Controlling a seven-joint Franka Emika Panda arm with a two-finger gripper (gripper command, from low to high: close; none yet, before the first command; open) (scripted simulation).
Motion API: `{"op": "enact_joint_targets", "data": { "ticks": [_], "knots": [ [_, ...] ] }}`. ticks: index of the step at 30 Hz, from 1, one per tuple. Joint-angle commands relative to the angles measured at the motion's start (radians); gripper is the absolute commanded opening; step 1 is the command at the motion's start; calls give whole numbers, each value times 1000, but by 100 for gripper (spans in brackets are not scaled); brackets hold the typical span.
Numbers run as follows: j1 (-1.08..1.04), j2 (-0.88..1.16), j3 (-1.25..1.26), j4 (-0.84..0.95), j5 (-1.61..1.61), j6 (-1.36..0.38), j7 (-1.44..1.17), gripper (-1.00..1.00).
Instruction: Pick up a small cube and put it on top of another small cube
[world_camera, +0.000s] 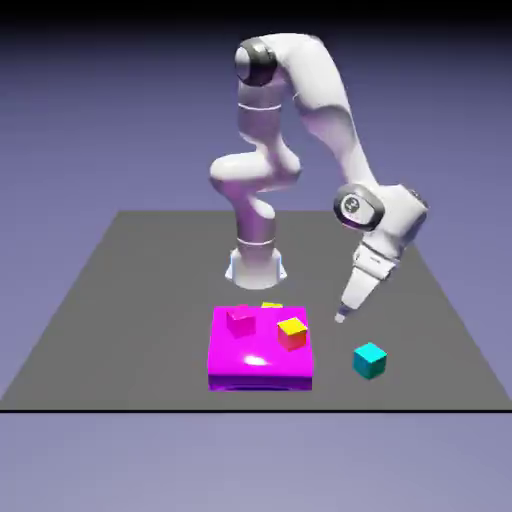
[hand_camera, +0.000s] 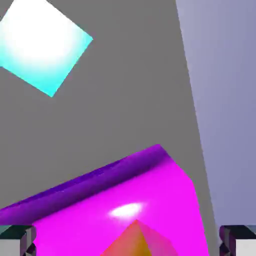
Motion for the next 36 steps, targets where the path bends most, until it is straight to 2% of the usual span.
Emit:
{"op": "enact_joint_targets", "data": {
  "ticks": [1,14,17,18,21,22,31,36],
  "knots": [
    [18,36,10,23,-34,-42,-8,0],
    [254,507,133,316,-476,-581,-110,0],
    [214,575,81,310,-570,-523,-78,0],
    [214,575,81,310,-570,-523,-78,-100],
    [262,518,139,322,-493,-591,-109,-100],
    [252,490,149,303,-497,-562,-94,-100],
    [-45,169,78,143,-227,-539,-67,-100],
    [-185,124,-31,155,-9,-713,-145,-100]
  ]
}}
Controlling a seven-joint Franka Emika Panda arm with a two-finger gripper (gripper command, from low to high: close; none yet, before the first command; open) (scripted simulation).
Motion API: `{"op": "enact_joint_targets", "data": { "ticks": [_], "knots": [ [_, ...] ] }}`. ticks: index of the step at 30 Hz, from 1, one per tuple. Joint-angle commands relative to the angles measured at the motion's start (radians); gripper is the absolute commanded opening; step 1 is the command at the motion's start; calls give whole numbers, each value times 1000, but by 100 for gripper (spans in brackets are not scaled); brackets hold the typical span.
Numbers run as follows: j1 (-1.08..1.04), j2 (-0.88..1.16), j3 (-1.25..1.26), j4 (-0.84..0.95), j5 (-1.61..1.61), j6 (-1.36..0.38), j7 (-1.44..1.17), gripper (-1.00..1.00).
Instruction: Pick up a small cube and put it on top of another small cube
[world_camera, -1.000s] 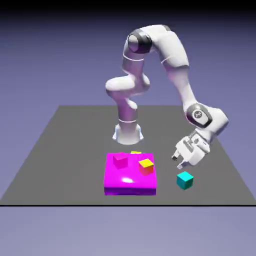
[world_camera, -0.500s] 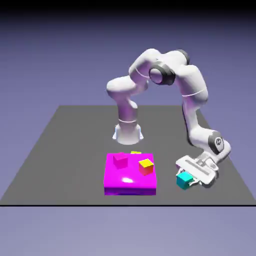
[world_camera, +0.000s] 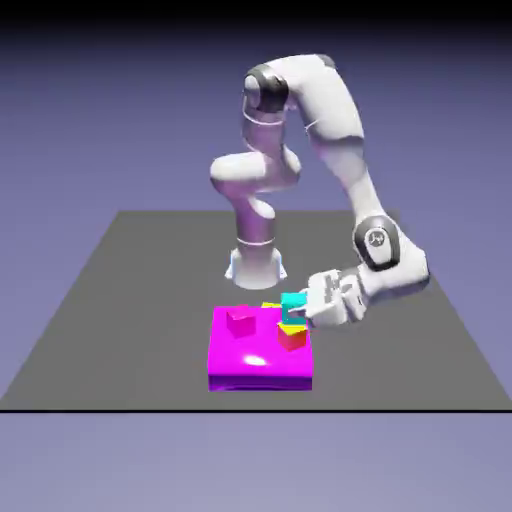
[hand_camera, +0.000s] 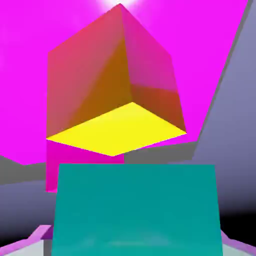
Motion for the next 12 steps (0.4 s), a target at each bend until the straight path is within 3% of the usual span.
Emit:
{"op": "enact_joint_targets", "data": {
  "ticks": [1,6,7,12],
  "knots": [
    [-10,11,-17,12,25,-36,-18,-100],
    [-58,14,-52,-102,-30,85,23,-100],
    [-58,14,-52,-102,-30,85,23,100],
    [-10,11,-17,12,25,-36,-18,100]
  ]
}}
